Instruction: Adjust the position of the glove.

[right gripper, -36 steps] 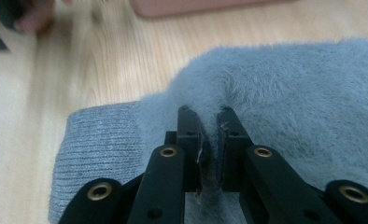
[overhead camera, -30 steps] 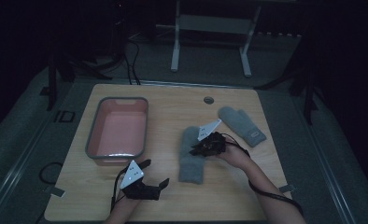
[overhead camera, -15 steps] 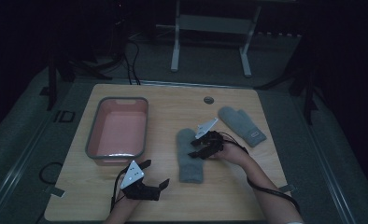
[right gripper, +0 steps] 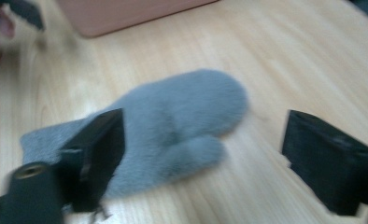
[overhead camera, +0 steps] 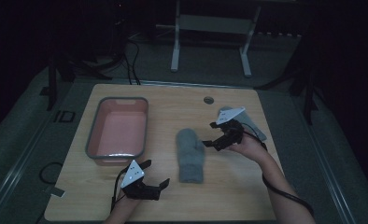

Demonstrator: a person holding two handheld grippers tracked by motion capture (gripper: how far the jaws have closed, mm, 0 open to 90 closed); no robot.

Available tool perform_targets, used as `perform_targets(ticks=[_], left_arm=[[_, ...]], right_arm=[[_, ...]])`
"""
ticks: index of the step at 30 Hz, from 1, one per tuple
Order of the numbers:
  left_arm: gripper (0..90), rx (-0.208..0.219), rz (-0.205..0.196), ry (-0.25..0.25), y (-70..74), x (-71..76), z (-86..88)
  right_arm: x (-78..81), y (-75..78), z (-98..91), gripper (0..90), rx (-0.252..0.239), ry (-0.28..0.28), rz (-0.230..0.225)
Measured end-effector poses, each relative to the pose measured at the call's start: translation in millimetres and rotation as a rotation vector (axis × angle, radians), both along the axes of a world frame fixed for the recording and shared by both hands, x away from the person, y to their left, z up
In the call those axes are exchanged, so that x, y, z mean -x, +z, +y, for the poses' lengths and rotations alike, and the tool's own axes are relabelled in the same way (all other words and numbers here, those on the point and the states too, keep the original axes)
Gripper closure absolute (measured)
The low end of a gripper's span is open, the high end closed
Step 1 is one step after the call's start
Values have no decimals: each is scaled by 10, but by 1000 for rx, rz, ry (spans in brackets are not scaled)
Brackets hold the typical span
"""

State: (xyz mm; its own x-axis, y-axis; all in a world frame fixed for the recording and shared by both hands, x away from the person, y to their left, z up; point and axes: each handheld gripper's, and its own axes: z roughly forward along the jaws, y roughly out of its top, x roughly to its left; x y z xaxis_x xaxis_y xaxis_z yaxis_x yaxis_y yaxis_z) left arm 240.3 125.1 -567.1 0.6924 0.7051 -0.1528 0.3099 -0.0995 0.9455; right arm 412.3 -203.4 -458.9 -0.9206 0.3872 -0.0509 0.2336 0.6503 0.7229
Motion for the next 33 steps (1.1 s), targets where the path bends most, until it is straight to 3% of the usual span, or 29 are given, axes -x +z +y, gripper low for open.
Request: perform_targets(ticks=[3, 5, 6, 9, 11, 14, 18, 20, 23, 27, 31, 33], left_arm=[[8, -2, 0, -1, -1, 1, -1], [8, 0, 0, 0, -1, 1, 1], [8, 0, 0, 0, -1, 0, 2], [8, -12, 5, 0, -8, -5, -2], [8, -10, 5, -4, -8, -6, -4], [8, -9, 4, -3, -6, -5, -4], [8, -6, 2, -2, -2, 0, -1], [8, -8, 2, -2, -4, -1, -2], [8, -7, 2, -5, -5, -3, -4], [8, -7, 1, -9, -4, -1, -6], [8, -12, 3, -10, -6, -4, -6], [8, -13, 4, -11, -7, -5, -6]], right_arm=[[-33, 54, -127, 139, 0, -82, -34], [-42, 69, -170, 139, 5, -104, -42], [-78, 94, -269, 140, -11, -155, -46], [-120, 100, -419, 143, -31, -219, -70], [-160, 87, -512, 202, -38, -234, -42], [-203, 31, -625, 218, -42, -281, -62], [-299, -78, -792, 242, -67, -345, -31], [-363, -125, -882, 257, -95, -380, 27], [-393, -161, -956, 285, -104, -405, 24], [-474, -229, -1101, 378, -43, -462, -46], [-582, -322, -1179, 447, -11, -481, -36], [-658, -426, -1194, 466, 33, -482, -30]])
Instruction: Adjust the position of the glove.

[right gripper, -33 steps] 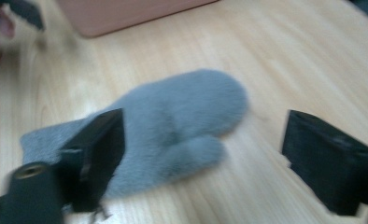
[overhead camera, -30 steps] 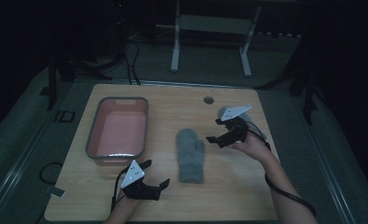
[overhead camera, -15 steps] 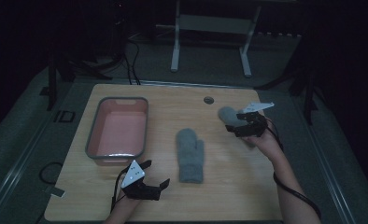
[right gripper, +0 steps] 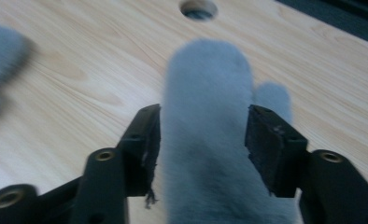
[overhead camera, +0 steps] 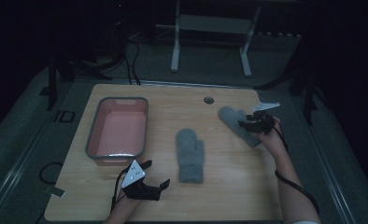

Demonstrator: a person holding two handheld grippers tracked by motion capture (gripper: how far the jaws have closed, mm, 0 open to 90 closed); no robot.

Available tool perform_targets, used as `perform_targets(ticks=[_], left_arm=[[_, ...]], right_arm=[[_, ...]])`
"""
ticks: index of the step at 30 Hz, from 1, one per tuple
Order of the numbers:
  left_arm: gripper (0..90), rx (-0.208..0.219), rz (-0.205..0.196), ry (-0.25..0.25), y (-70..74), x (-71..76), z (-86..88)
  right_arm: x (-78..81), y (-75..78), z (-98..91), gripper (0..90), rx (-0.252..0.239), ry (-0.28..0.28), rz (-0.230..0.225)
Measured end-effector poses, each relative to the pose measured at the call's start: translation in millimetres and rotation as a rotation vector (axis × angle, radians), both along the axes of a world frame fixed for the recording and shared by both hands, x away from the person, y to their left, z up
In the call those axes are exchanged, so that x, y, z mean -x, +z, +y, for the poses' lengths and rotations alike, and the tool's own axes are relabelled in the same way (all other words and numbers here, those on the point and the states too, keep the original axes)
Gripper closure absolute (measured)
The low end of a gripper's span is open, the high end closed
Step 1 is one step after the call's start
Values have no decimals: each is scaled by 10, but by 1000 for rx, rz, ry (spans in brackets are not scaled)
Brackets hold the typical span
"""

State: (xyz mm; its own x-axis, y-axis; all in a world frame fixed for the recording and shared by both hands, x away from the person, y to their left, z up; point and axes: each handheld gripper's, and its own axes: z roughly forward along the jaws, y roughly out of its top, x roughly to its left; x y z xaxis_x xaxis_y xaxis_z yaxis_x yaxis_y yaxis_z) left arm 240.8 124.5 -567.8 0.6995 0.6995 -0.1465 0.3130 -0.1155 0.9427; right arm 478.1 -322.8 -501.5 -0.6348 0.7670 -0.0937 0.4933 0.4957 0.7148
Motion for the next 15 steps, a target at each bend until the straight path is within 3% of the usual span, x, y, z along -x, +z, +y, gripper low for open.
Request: perform_targets(ticks=[6, 9, 15], left_arm=[[8, 0, 1, -3, 0, 4, 1], [8, 1, 1, -4, 1, 7, 3], [8, 4, 3, -5, -1, 9, 2]], right_arm=[[-97, -183, -40, 487, 26, -21, 38], [-122, -284, -52, 486, 64, -36, 49], [-72, -405, -72, 517, 38, -52, 39]])
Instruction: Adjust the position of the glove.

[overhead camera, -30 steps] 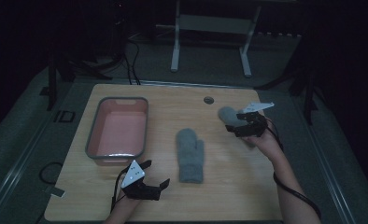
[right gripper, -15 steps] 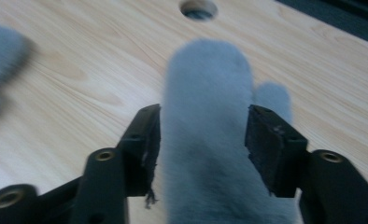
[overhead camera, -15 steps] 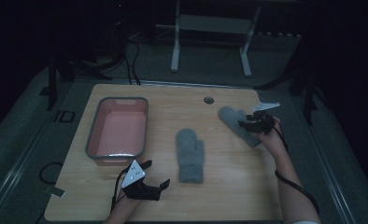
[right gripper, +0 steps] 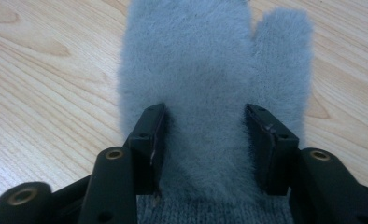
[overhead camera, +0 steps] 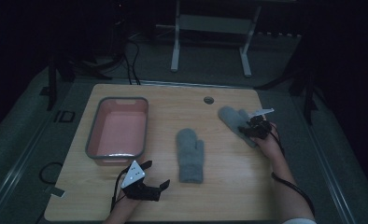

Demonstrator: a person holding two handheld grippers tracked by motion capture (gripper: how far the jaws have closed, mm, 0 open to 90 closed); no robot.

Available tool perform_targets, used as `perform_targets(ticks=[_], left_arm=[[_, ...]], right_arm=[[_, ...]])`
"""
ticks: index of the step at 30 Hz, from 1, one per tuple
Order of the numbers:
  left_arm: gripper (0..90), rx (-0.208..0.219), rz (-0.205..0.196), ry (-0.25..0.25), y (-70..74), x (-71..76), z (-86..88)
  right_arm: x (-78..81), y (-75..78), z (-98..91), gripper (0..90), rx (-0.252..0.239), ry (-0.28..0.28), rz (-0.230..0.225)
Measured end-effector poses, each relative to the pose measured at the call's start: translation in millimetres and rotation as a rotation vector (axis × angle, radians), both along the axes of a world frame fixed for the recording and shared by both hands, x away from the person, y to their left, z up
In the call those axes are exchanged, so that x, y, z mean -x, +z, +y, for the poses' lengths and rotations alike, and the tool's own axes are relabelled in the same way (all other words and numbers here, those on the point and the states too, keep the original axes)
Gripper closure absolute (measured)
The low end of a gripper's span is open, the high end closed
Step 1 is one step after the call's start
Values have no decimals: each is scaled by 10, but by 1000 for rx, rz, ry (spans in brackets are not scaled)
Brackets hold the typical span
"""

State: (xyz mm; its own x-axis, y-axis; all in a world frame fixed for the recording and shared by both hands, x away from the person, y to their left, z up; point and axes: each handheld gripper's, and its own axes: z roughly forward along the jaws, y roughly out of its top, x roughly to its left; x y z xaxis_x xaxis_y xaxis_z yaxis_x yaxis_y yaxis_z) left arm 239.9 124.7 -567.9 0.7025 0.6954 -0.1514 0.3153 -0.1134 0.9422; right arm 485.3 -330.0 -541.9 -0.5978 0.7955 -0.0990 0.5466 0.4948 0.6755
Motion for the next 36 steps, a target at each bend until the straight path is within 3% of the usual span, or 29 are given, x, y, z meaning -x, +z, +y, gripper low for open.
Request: perform_targets(ticks=[6, 12, 15, 27, 34, 36], left_arm=[[8, -5, 0, 0, -2, 0, -4], [8, -2, 2, 1, -4, -2, -3], [8, 1, 2, 3, -3, -4, -1], [8, 2, 2, 13, -4, -11, 6], [8, 2, 1, 11, -1, -11, -1], [8, 0, 0, 11, 1, -11, -6]], right_arm=[[69, -51, -9, 573, -28, 2, -25], [123, -50, 15, 730, -23, 0, -39], [146, -24, 21, 778, -54, -14, -27], [416, 160, 64, 807, -136, -116, -58], [597, 345, 29, 808, -183, -174, -92], [722, 460, 39, 808, -180, -222, -129]])
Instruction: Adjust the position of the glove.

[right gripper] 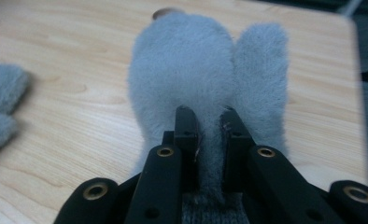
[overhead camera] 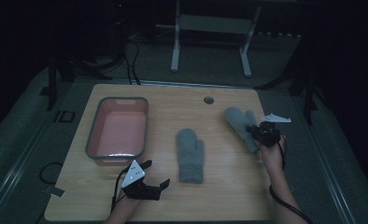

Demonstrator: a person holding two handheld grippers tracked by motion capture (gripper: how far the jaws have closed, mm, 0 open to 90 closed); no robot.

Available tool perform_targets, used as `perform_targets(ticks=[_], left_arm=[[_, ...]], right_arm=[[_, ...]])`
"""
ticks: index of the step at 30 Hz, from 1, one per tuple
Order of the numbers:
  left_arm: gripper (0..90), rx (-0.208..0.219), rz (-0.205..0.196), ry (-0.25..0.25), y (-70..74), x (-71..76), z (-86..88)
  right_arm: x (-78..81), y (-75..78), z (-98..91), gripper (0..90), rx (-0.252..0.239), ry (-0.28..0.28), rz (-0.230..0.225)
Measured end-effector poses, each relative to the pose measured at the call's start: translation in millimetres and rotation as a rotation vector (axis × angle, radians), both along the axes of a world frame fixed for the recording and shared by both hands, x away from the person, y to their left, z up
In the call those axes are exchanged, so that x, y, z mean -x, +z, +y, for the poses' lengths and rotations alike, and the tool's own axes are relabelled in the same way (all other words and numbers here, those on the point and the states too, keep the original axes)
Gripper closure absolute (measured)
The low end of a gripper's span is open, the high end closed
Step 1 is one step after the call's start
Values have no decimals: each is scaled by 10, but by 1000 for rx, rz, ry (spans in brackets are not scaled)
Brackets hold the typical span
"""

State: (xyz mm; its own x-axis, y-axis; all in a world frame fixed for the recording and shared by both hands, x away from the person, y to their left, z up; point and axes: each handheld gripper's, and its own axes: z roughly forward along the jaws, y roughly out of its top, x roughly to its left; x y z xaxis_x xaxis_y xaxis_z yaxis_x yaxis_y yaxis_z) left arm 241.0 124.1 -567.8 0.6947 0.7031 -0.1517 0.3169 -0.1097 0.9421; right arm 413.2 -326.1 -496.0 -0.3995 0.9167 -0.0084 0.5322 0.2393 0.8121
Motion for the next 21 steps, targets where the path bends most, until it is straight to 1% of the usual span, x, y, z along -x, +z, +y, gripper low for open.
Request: perform_targets(ticks=[2, 3, 4, 5, 6, 10, 12, 14, 16, 17, 19, 21], left_arm=[[8, 2, -2, 0, 2, 0, -1], [8, -1, -5, 0, 2, 2, -2], [8, -1, -5, 0, 2, 2, -2], [8, -8, -11, -2, 4, 10, -12], [8, -15, -17, -4, 6, 15, -18], [8, -25, -24, -16, 9, 25, -46], [8, -23, -25, -18, 11, 26, -48], [8, -16, -24, -16, 15, 24, -44], [8, -13, -23, -15, 19, 24, -36], [8, -12, -23, -13, 20, 25, -34], [8, -9, -24, -13, 22, 27, -32], [8, -9, -24, -12, 22, 25, -34]], right_arm=[[91, 65, 6, 808, -13, -40, -16], [138, 92, 18, 807, -9, -58, -25], [138, 92, 18, 807, -9, -58, -25], [188, 116, 35, 807, -1, -75, -35], [287, 148, 64, 806, 0, -106, -54], [461, 158, 108, 806, -2, -173, -72], [525, 142, 98, 805, -31, -200, -61], [581, 110, 93, 805, -24, -222, -57], [624, 54, 77, 805, -28, -236, -49], [640, 20, 63, 804, -33, -244, -40], [681, -51, 34, 804, -63, -260, -17], [733, -119, 36, 804, -61, -282, -4]])
